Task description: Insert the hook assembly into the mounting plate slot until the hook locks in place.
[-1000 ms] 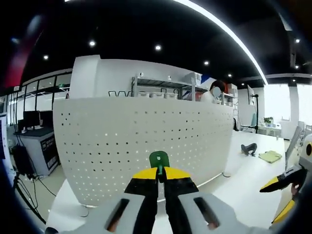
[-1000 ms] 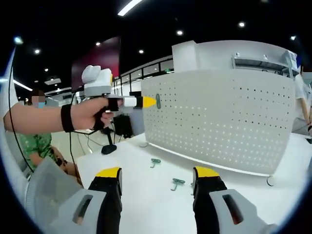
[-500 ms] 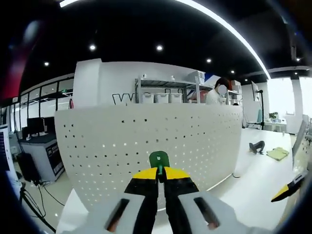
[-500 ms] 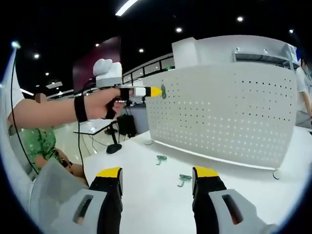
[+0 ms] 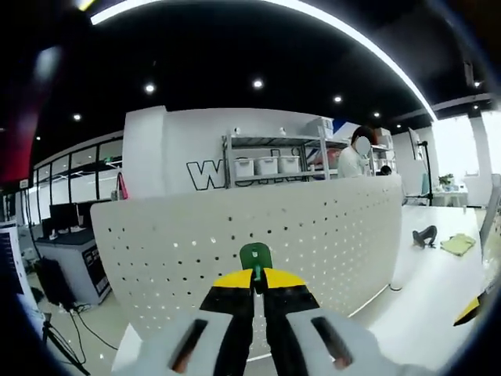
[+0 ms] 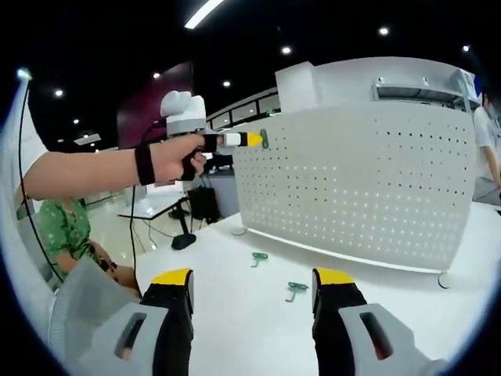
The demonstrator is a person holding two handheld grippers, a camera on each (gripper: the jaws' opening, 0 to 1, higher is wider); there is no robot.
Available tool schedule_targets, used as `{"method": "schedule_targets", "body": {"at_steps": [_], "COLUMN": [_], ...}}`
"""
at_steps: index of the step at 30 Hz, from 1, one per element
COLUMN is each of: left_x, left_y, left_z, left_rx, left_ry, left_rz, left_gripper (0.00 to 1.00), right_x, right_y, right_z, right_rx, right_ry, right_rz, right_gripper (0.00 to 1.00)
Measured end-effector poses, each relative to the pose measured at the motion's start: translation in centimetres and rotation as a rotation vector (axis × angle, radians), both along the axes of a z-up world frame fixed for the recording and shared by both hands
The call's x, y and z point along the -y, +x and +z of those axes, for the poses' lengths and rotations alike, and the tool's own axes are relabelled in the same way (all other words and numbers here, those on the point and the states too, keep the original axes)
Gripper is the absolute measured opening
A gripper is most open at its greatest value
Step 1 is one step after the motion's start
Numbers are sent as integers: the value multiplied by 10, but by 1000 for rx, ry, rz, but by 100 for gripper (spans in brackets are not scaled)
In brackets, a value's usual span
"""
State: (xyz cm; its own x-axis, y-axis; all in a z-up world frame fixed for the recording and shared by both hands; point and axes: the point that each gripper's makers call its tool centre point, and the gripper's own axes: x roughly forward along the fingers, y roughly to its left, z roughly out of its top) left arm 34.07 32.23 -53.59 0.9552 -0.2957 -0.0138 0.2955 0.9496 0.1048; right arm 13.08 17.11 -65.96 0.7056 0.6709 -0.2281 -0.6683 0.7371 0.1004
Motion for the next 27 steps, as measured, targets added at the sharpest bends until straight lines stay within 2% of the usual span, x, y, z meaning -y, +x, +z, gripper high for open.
{"method": "schedule_targets", "body": {"at_steps": [5, 21, 27], "left_x": [0, 5, -2], "left_y": [5, 26, 34], "left_z": [5, 8, 5], "left_rx": [7, 4, -16], "left_ry": [11, 61, 46], "left_rz": [9, 23, 41], "left_gripper": [3, 3, 3], "right_x": [-1, 9, 7], "right_y": [-1, -2, -2], "right_z": [0, 4, 3], "right_rx": [10, 16, 8], "right_ry": [-18, -19, -17], "right_rz": [2, -6, -5], "right_gripper": [69, 65, 65]}}
